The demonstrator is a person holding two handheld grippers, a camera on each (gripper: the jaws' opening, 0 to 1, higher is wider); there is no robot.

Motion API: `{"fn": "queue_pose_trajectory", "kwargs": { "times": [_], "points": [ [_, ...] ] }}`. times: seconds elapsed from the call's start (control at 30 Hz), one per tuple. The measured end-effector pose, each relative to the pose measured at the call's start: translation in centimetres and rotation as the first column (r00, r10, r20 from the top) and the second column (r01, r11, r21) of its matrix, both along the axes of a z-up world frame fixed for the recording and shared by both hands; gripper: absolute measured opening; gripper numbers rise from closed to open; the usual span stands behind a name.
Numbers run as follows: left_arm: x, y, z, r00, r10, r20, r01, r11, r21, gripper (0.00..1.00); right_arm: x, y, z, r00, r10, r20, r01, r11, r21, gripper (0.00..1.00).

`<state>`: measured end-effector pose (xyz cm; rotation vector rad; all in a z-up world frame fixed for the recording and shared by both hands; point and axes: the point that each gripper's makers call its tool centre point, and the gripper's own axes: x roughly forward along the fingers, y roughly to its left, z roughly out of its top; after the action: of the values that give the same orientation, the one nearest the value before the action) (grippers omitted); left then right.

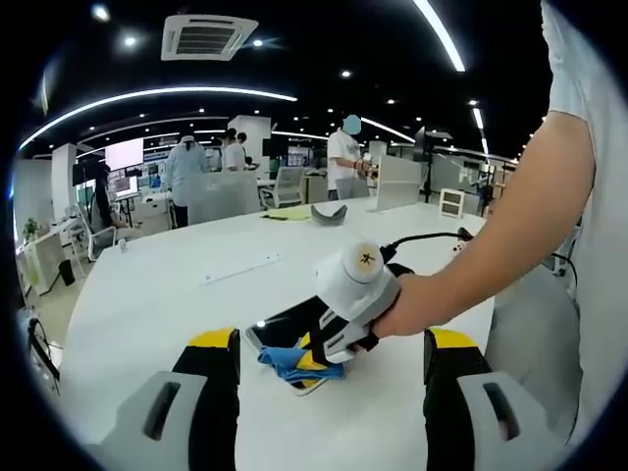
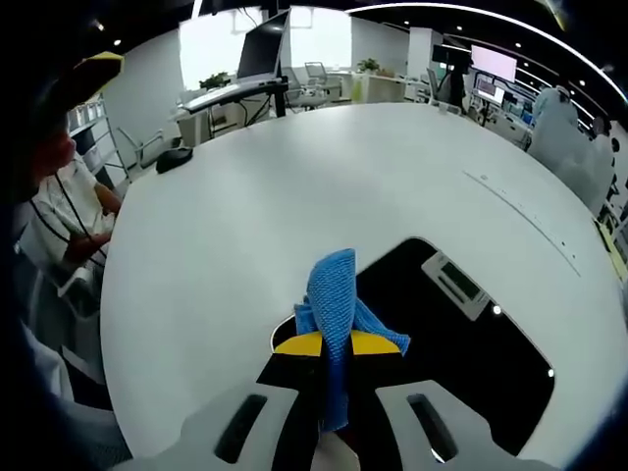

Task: Wipe the mirror surface with the cleaning cloth until all visible marks leave the cleaned area.

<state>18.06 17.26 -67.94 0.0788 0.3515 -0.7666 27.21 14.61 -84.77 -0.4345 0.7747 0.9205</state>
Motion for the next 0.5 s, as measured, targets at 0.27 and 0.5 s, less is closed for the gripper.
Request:
{"fn": "queue_pose_trajectory", "kwargs": {
  "times": [0.27,0.5],
  "points": [
    [-0.1,0.1,0.2,1.0,0.004,0.007,-0.004,1.0,-0.003,0.77,-0.9,0.4,0.0,1.0,0.012,-0.002,-0.012,1.0,0.003,0.02],
    [-0.2,0.3,0.3,1.0,0.006,0.012,-0.006,1.0,-0.002,0.76,-1.5,0.7,0.0,1.0,0.025,-0.003,-0.025,1.0,0.002,0.02]
  ]
}}
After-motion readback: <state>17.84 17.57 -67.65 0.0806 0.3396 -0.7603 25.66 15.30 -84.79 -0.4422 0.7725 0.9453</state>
